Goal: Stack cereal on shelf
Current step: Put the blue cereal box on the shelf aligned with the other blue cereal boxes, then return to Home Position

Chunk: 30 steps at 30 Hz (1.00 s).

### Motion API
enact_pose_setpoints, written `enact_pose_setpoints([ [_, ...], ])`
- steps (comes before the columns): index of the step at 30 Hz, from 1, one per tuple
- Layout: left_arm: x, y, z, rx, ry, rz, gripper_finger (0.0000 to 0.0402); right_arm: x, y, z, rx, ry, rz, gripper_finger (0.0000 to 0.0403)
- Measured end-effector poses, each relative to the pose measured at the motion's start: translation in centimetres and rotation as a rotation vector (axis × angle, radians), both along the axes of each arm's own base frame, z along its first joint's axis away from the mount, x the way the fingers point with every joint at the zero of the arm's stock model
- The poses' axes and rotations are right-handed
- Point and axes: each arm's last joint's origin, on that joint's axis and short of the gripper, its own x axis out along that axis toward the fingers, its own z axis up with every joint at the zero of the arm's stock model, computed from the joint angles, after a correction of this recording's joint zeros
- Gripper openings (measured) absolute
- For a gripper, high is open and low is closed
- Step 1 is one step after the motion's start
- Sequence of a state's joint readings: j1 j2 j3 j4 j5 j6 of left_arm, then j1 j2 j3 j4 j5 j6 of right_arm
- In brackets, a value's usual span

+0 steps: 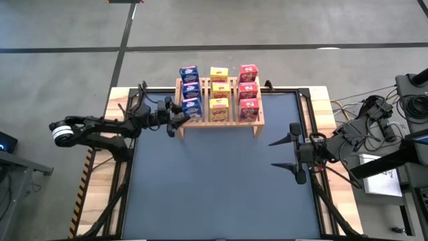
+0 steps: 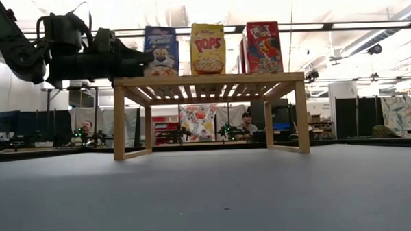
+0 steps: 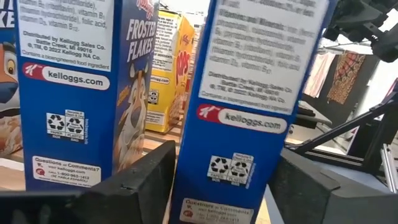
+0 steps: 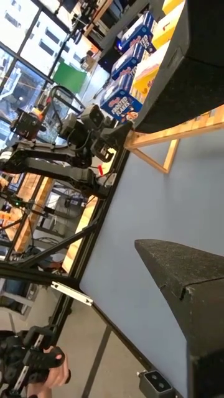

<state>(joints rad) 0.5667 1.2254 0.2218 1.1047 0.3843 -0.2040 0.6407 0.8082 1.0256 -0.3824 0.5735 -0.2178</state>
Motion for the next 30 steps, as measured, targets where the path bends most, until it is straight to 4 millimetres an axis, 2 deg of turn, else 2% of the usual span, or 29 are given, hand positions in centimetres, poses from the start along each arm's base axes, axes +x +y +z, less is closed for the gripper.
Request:
enact_pose_setpoints([
  [5,-0.1,-0.1,0.0,-0.007,0.014,-0.001,0.0239,0.0,0.0,0.0,0.007,0.001,-0.002,0.0283],
  [14,-0.4,-0.2,0.1,-0.007,0.047,0.004,0.0242,0.0,0.0,0.0,0.014,0.001,-0.006,0.0283],
  [25,-2.3,-1.4,0.9,-0.048,0.141,0.023,0.0243,0.0,0.0,0.0,0.006,0.002,-0.005,0.0283],
  [30,-3.4,-2.1,1.9,-0.036,0.120,0.032,0.0243,-0.1,-0.1,-0.2,-0.004,0.012,-0.013,0.0283],
])
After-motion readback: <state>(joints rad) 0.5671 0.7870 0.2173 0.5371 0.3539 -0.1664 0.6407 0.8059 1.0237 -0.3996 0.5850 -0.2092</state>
